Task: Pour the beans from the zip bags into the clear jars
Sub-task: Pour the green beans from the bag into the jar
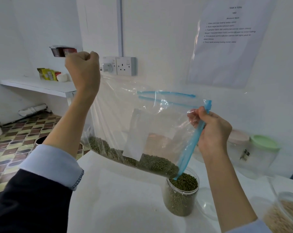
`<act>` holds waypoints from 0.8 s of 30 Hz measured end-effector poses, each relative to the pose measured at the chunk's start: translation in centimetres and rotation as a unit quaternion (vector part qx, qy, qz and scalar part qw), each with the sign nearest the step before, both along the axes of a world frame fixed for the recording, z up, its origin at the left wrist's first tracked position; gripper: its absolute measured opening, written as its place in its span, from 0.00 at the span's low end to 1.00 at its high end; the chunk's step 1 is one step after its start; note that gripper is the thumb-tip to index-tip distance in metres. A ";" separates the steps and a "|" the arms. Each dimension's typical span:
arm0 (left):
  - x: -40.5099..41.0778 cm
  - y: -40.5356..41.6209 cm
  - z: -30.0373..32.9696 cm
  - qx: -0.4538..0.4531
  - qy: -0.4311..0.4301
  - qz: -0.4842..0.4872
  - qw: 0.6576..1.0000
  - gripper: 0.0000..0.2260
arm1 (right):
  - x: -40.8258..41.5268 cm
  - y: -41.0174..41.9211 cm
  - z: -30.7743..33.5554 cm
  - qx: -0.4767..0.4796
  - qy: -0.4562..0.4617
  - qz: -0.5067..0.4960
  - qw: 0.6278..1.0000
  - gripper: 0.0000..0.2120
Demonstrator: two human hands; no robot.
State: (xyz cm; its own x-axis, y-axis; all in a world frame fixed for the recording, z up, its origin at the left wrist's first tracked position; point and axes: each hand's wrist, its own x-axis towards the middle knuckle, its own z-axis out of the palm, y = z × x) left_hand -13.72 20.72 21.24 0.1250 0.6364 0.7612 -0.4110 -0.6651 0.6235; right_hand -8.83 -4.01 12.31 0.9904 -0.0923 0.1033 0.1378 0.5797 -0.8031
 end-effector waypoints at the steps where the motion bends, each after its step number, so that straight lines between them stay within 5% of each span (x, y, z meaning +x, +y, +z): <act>1: 0.1 -0.2 -0.1 0.005 0.004 -0.001 1.000 0.20 | 0.0 0.1 0.0 -0.005 -0.001 0.004 1.000 0.06; 24: 0.5 -0.8 -0.6 -0.004 -0.015 -0.047 0.999 0.21 | 1.5 -0.7 -0.2 0.016 0.004 -0.006 1.000 0.08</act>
State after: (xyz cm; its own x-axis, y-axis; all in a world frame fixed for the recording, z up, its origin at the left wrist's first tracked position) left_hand -13.18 19.89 20.59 0.1615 0.6282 0.7611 -0.4903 -0.6182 0.6143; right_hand -7.30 -4.76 12.14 0.9900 -0.1079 0.0913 0.1383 0.6040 -0.7849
